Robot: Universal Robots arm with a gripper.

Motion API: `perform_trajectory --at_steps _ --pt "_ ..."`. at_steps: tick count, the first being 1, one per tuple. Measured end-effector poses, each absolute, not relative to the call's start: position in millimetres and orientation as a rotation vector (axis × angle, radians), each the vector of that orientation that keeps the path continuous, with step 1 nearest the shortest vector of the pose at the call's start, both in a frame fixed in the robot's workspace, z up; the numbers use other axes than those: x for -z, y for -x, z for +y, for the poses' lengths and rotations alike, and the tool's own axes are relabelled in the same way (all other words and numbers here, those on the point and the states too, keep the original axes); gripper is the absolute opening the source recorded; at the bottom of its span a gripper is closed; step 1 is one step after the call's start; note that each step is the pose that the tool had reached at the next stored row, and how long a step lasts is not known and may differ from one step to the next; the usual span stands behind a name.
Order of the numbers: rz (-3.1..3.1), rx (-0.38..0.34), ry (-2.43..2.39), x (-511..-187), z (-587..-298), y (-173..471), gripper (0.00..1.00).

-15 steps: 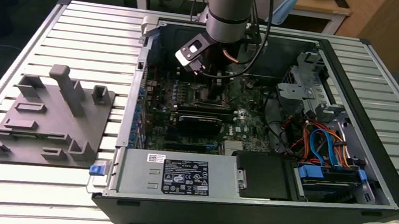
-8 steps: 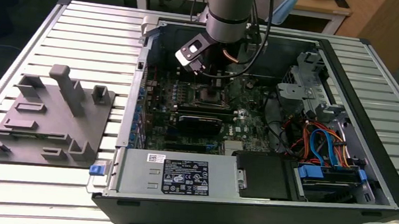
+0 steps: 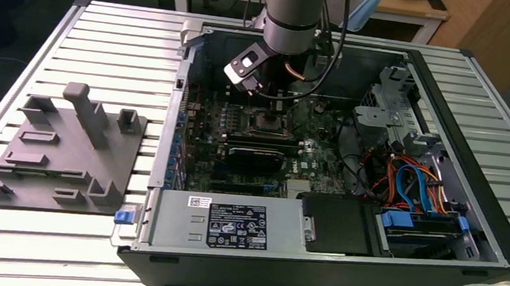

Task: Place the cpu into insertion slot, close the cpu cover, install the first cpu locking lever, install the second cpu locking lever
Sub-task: 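Close the cpu cover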

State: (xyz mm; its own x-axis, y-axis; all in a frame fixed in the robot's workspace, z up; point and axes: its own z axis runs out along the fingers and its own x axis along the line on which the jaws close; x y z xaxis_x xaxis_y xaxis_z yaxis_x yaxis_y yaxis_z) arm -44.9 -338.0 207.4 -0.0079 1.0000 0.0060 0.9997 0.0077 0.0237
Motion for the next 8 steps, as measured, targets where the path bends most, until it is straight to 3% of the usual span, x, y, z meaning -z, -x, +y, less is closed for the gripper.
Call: perform_trajectory --at_steps 8 --pt "2.224 -0.037 -2.207 -208.3 -338.0 44.8 0.1"
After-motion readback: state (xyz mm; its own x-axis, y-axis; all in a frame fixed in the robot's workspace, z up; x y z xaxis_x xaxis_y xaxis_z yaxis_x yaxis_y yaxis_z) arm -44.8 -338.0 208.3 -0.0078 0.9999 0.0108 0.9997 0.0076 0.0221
